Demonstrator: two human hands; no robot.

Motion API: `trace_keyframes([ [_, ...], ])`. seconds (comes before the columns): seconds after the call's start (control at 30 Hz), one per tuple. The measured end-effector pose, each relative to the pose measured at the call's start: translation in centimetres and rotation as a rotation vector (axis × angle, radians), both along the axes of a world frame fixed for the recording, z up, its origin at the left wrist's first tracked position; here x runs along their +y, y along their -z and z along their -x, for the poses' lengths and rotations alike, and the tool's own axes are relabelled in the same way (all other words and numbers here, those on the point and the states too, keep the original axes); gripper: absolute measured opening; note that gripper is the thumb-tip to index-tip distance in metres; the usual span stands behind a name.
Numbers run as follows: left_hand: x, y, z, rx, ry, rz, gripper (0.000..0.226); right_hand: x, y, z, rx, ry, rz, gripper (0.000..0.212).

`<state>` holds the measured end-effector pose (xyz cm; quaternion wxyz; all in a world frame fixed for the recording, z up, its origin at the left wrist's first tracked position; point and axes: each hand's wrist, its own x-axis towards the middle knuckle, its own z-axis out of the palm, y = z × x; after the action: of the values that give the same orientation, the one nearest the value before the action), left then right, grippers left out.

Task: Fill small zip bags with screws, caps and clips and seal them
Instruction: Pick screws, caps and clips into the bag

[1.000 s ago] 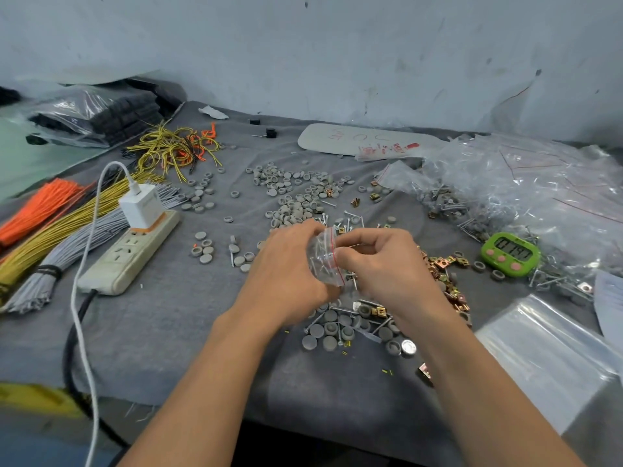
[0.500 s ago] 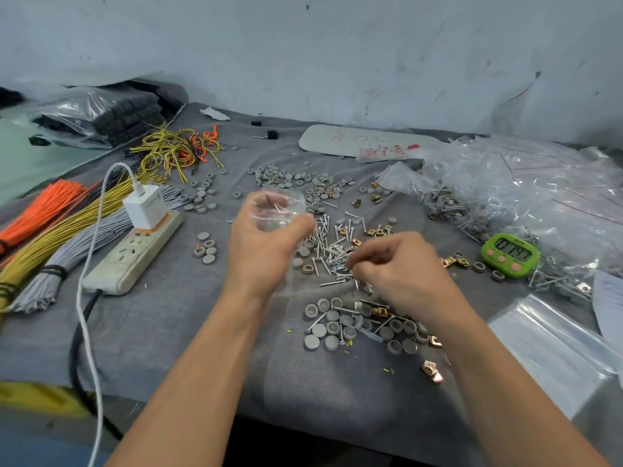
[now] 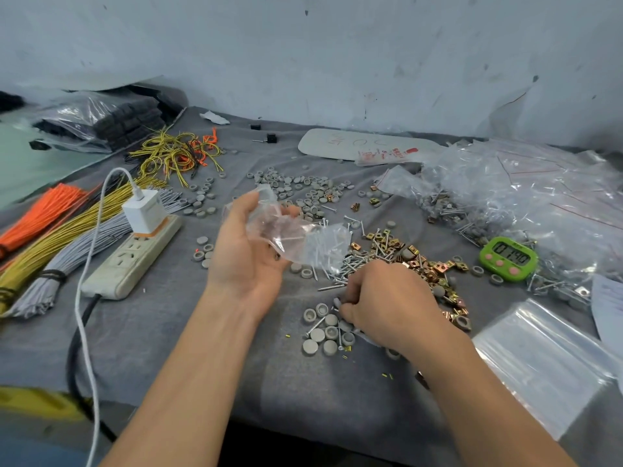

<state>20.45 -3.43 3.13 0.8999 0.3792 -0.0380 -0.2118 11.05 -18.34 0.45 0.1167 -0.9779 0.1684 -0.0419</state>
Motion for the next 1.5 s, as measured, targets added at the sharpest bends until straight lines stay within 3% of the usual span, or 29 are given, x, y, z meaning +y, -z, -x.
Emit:
trace_keyframes([
  [0.13, -0.1, 0.1, 0.5, -0.145, -0.047, -0.097, 0.046, 0.2, -0.2, -0.1, 0.024, -0.012, 0.034, 0.005],
  [0.27, 0.4, 0.3, 0.6, -0.265, -0.017, -0.071, 0.032, 0.2, 0.0, -0.2, 0.004, -0.019, 0.046, 0.006],
  [0.43, 0.2, 0.1, 0.7, -0.433, -0.161, -0.107, 0.043, -0.7, -0.4, 0.2, -0.046, 0.060, -0.217, 0.012],
  [0.5, 0.2, 0.5, 0.5, -0.612, -0.385, -0.334, 0.042, -1.2, -0.6, 0.2, -0.116, 0.106, -0.309, 0.011],
  [0.63, 0.0, 2.0, 0.1, -1.001, -0.782, -1.117, 0.050, -2.1, -0.7, 0.3, -0.181, 0.132, -0.410, 0.009],
  [0.7, -0.5, 2.9, -0.2, -1.158, -0.666, -1.372, 0.050, -2.3, -0.6, 0.3, -0.249, 0.160, -0.471, 0.011],
  [0.77, -1.0, 3.6, -0.3, -1.201, -0.427, -1.479, 0.053, -2.3, -0.7, 0.2, -0.357, 0.199, -0.611, 0.013],
  [0.9, -1.4, 4.1, -0.1, -1.203, -0.217, -1.453, 0.057, -1.9, -0.9, 0.4, -0.496, 0.122, -0.831, 0.018],
  [1.1, -1.7, 3.2, 0.7, -1.221, -0.071, -1.316, 0.067, 0.0, -0.9, -0.2, -0.563, -0.005, -0.696, 0.024],
  [1.23, -1.8, 3.1, 0.9, -1.163, -0.075, -1.234, 0.053, 1.0, -0.8, -0.8, -0.595, -0.079, -0.820, 0.024],
  [1.37, -1.2, 3.5, 0.5, -1.079, -0.138, -1.229, 0.047, -0.6, -1.1, -1.1, -0.647, 0.083, -0.911, 0.024],
  [1.5, -0.8, 3.3, 0.0, -1.043, -0.286, -1.277, 0.042, -2.8, -0.8, -0.8, -0.553, 0.276, -0.722, 0.025],
])
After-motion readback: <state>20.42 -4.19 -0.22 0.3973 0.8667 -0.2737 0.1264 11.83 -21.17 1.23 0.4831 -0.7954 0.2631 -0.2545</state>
